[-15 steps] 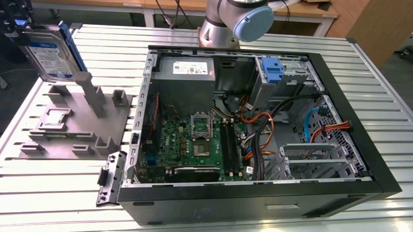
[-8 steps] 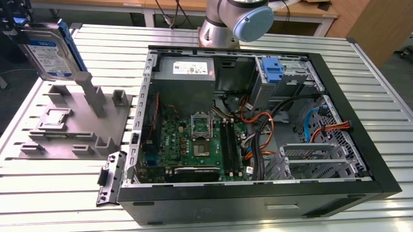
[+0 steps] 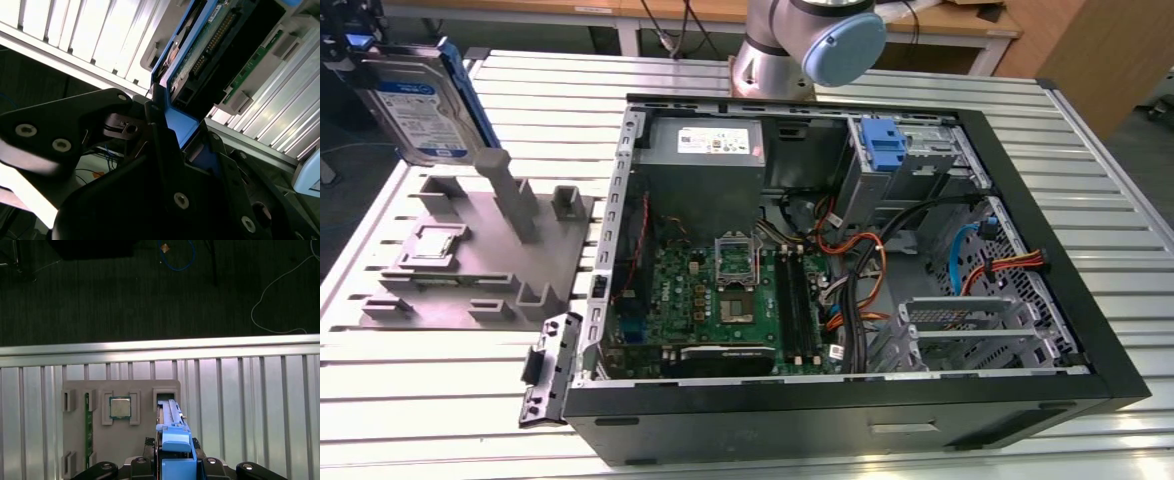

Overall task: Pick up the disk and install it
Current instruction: 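Pick up the disk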

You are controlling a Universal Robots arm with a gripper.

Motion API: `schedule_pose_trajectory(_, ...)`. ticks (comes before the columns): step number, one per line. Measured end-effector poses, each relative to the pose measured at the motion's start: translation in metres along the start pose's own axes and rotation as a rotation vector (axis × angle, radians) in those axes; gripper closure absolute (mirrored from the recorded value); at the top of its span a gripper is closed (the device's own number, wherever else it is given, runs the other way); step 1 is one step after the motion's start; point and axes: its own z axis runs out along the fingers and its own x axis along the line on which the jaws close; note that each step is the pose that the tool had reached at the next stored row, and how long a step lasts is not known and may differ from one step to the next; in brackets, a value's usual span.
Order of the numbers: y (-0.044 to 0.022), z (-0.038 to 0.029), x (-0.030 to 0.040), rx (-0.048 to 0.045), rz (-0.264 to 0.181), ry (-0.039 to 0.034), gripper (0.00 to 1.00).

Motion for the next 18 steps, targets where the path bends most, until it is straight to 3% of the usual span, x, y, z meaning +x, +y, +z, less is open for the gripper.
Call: schedule_pose_trajectory(18, 0.0, -0.0065, -0.0001, 0.0001, 0.0, 0.0, 0.64)
